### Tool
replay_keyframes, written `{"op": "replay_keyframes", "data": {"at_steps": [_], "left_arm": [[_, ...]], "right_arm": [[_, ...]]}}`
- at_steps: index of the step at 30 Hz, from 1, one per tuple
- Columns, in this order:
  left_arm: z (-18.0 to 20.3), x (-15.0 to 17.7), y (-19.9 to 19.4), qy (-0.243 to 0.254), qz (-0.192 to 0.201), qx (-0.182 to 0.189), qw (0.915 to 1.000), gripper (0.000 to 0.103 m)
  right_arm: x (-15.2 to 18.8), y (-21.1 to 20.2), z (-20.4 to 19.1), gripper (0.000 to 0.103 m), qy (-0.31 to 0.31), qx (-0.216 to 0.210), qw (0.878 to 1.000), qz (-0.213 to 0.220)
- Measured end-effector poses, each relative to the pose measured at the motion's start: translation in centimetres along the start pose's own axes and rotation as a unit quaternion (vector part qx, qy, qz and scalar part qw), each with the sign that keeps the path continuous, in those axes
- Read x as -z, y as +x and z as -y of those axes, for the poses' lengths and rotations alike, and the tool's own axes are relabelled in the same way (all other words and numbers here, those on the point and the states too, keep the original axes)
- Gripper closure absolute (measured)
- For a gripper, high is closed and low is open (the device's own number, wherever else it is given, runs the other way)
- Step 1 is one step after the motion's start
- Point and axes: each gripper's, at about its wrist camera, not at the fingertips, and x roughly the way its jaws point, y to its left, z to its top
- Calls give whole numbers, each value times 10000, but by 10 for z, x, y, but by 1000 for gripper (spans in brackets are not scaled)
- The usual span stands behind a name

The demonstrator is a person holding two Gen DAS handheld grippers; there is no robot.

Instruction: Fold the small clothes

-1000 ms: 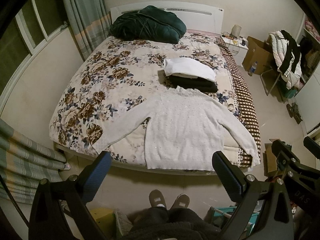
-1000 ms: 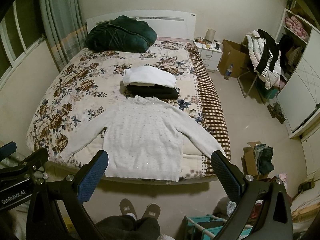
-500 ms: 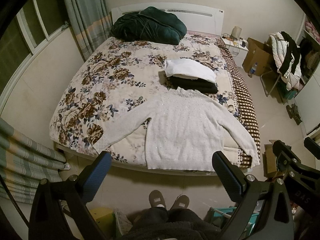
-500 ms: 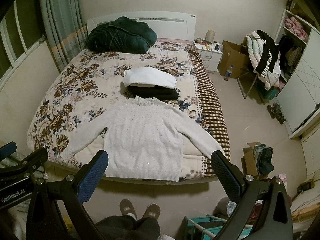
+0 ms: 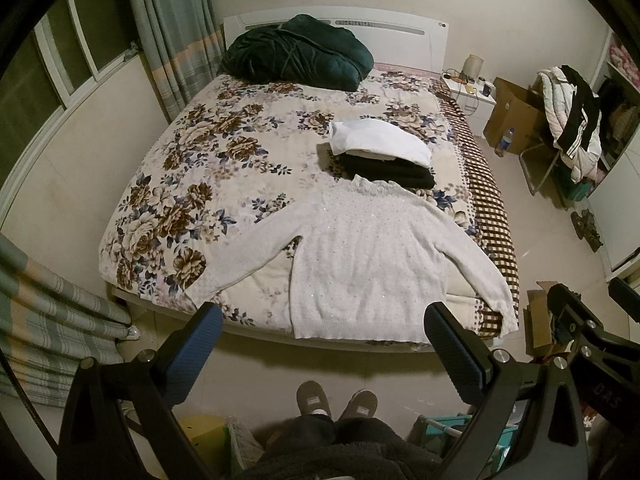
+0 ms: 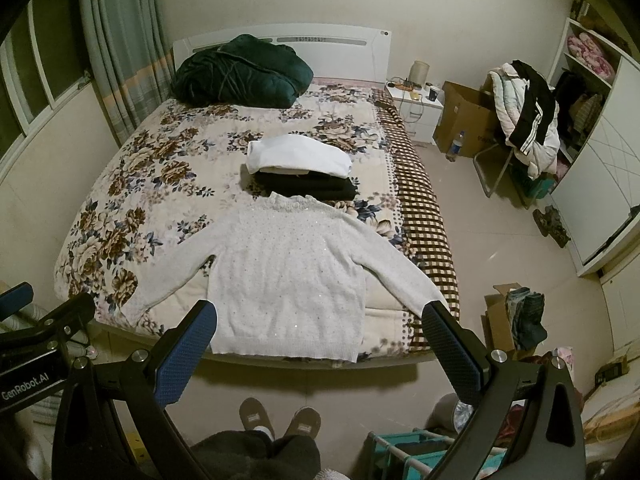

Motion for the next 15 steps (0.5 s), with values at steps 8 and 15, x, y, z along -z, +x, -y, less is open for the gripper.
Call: {"op": "replay_keyframes", "data": {"at_steps": [8,15], "left_arm": [[0,1,0,-4,20,8,10000,0],[-1,1,2,-15,31,15,10000,0]], "right_arm": [[2,4,3,0,-6,1,10000,7],[3,4,3,0,-2,-2,10000,6]]}}
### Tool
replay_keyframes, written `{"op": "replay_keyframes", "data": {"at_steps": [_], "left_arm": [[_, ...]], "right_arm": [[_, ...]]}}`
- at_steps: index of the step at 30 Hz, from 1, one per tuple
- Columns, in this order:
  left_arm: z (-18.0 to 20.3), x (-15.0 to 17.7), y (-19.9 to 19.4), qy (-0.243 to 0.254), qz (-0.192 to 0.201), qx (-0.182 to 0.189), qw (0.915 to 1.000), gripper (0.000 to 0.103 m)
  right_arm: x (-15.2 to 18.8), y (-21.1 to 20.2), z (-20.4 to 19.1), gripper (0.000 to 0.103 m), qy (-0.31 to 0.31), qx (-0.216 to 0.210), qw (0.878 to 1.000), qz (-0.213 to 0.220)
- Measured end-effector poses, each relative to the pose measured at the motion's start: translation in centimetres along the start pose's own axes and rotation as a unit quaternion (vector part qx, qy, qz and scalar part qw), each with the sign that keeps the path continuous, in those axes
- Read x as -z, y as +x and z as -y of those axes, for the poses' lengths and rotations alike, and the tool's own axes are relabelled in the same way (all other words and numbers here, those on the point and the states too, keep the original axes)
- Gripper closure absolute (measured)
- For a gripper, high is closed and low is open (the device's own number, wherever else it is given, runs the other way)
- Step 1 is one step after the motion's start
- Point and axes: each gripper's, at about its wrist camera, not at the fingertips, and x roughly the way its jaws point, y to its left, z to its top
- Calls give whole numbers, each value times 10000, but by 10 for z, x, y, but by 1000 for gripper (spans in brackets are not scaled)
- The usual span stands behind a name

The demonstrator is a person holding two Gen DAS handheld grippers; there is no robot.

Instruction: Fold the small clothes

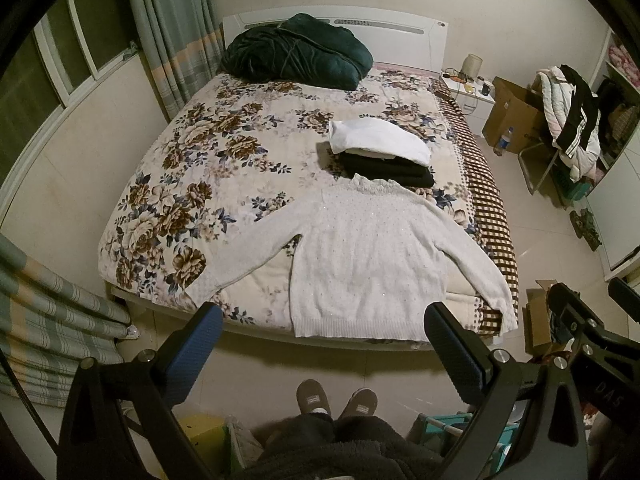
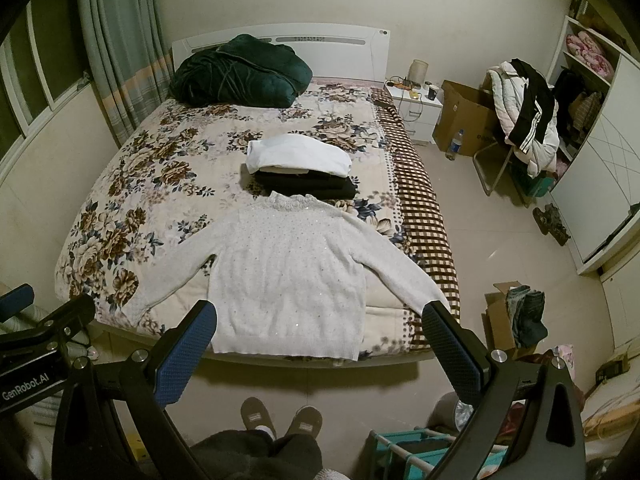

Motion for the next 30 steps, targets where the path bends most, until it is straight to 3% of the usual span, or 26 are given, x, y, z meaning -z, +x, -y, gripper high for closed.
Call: {"op": "replay_keyframes", "data": {"at_steps": [9,14,18,24,30], "left_arm": [[9,-8,-11,101,83,-15,9999,0],[18,-35,39,213,346,-32,9992,0],[43,-52,89,400,390,-46,9984,0],[99,-61,191,642,-191,-91,9977,0],[170,-54,310,851,-647,-468,9932,0]], "right_arm": [[2,-13,-6,0,87,2,10000,-35],[0,-1,10,0,653,-94,9975,-239],[10,41,51,0,1482,9,9879,-447],[59,148,149,0,2938,244,9519,-832],[130,302,256,0,4447,49,8880,-1168]]}}
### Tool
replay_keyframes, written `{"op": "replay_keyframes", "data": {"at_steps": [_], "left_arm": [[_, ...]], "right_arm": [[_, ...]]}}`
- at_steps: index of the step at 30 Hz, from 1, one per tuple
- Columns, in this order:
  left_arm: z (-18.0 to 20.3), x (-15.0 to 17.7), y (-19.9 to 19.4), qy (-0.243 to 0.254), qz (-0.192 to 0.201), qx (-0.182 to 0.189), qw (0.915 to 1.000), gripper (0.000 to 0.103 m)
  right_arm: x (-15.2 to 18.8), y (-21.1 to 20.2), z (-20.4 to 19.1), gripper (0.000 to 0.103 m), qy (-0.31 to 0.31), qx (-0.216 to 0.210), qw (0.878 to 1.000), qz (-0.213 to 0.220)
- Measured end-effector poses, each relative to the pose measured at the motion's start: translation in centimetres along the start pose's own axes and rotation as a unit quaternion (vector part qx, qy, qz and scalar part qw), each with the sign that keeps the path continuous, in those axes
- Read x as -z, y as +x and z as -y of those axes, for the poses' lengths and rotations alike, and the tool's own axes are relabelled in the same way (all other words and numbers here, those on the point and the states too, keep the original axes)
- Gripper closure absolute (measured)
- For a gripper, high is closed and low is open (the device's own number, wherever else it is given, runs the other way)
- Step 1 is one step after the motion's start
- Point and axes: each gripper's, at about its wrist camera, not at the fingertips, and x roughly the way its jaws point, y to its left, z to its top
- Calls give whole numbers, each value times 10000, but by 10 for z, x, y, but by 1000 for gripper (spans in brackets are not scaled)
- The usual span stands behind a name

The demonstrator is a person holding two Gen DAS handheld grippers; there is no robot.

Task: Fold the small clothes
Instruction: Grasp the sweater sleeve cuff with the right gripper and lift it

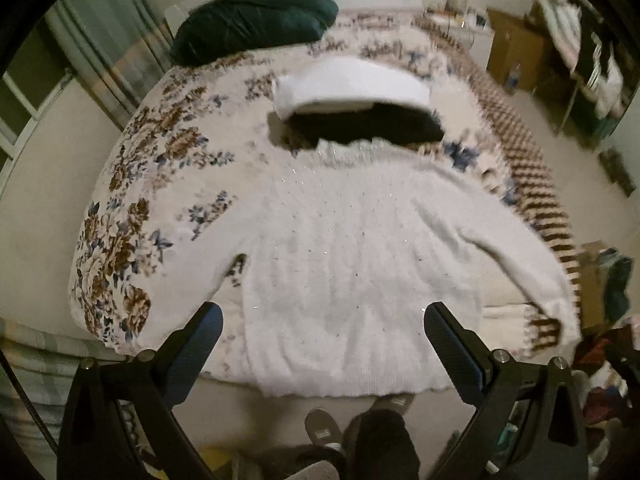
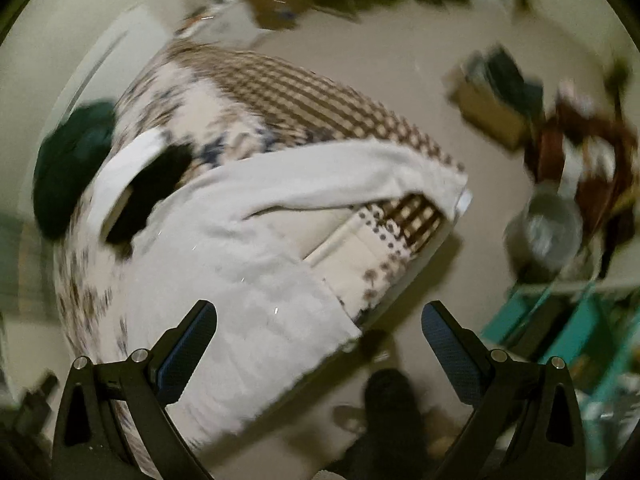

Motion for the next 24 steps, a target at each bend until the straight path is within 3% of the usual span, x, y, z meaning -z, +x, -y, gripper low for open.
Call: {"op": "replay_keyframes", "data": {"at_steps": [7,12,18,24], "left_arm": [[57,1,123,140,-542,-21,9984,0],[100,5,206,312,-785,-131,9963,0],[133,2,255,521,-895,-174,9945,0],[147,-6,274,436,-944,-131,9945,0]], "right_arm": [[-69,170,99,0,1571,-441,9865,91],[-94,262,159,0,2736,-880,9572,335],[-107,314,203,0,3676,-1163,9190,830],[-121,340,218,14,4126,-1223,8934,1289]]}}
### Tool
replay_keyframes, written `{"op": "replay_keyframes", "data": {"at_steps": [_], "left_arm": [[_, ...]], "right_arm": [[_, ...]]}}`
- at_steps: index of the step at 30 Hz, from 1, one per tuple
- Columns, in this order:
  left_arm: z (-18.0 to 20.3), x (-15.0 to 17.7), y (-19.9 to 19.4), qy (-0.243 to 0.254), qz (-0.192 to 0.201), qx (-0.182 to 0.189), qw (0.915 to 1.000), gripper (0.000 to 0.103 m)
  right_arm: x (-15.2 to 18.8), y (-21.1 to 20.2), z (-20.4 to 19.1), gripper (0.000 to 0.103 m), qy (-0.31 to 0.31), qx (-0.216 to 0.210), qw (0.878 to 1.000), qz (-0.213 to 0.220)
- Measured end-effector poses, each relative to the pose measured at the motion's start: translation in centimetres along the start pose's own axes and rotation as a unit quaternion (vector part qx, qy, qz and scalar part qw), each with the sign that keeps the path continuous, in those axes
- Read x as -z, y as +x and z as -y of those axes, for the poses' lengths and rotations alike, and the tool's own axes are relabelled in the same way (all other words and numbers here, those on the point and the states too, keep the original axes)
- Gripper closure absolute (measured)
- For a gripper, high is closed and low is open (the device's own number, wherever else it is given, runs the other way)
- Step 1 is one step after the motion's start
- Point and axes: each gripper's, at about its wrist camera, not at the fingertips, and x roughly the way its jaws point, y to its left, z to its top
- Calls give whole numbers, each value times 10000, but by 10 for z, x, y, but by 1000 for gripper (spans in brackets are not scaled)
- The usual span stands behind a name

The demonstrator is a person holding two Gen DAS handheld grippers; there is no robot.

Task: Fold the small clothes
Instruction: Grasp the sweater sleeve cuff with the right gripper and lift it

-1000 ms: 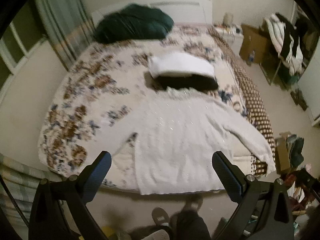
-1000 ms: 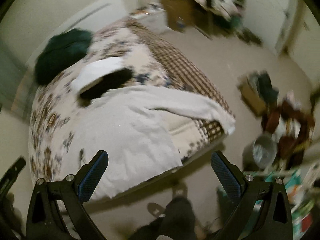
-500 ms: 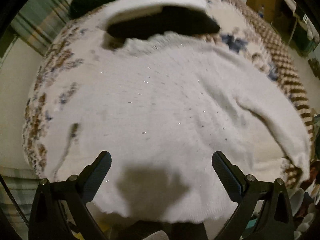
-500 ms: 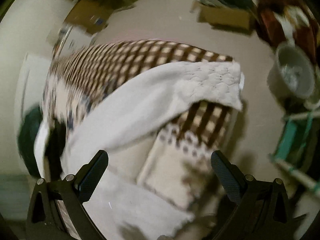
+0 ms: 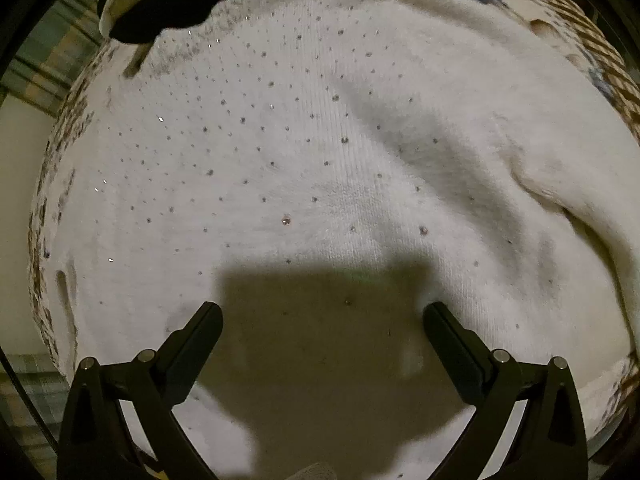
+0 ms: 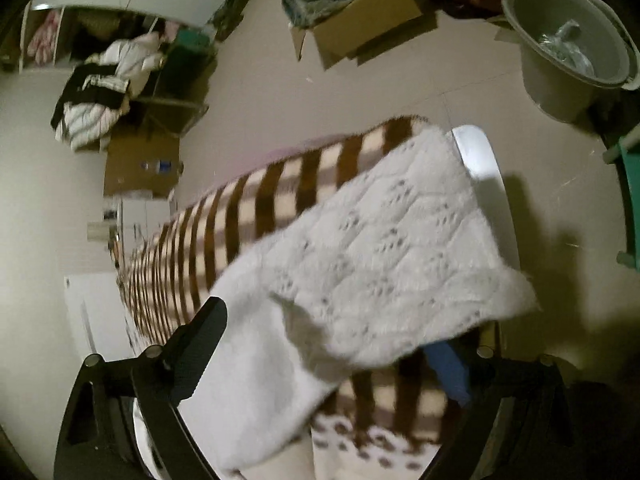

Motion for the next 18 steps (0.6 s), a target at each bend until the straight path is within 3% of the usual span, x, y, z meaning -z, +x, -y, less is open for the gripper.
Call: {"op": "replay_keyframes", "data": {"at_steps": [2,4,6,12,15,18], "left_arm": [[-1,-3,3,-96,-41,63,9999,0],[-2,-6,5,-169,-48,130,9998,0],[-4,-6,6,-232,-66,200,9995,0],[-28,-13,0,-363,-2,438,9984,0],[-53,-15,-7,-560,40,567,9968,0],[-84,-19,-11,-781,47,617,9950,0]], "right_arm": [[-7,4,-2,40,20,-39,9998,192],[-18,9,-3,76,23,61,9995,297],[-28,8,-6,92,13,244,9987,457],[-37,-15,-63,94,-937,385,9924,700],[-12,-36,-109,94,-1652,211,9835,703],[34,-48,-167,94,-2552,-81,9653,548]]}}
